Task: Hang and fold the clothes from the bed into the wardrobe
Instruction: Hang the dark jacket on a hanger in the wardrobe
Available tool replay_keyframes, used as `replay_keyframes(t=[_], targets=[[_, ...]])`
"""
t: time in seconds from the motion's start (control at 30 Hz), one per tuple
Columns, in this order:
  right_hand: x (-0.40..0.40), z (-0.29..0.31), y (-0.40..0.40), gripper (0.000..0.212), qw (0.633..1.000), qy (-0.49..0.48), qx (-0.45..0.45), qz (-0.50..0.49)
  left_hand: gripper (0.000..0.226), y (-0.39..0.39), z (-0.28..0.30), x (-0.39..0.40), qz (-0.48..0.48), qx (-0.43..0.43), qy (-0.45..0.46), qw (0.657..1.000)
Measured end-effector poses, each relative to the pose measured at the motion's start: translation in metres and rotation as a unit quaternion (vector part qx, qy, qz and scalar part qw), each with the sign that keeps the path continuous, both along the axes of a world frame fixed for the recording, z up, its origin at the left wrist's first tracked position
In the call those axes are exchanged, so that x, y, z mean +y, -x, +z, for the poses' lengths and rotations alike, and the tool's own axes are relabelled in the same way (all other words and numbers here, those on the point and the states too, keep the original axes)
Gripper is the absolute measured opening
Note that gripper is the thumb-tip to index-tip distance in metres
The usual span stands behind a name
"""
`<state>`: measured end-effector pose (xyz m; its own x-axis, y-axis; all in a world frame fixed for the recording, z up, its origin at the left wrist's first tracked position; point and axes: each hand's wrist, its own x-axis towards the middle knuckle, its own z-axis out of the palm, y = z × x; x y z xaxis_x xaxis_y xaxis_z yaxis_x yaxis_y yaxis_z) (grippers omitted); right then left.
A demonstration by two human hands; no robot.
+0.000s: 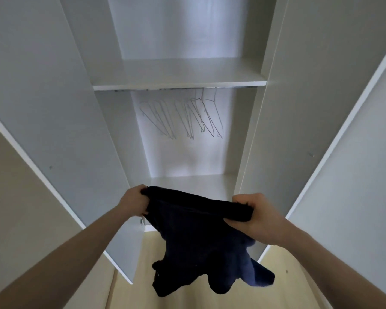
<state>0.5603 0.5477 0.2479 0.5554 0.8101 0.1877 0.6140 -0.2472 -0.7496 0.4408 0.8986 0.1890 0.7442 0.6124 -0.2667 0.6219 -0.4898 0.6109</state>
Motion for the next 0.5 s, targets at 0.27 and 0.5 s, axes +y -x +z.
replay_keyframes(t=[0.27,0.5], targets=[[0.038,-0.031,-0.058,0.026,0.965,-0.064,0.025,-0.254,0.030,-0.050,0.078,0.022,0.035,-0.261,0.210,0.942],[0.071,-0.065,-0.099,0.030,0.881,-0.073,0.135,-0.448,0.018,-0.105,0.196,-0.003,-0.140,-0.262,0.162,0.941]])
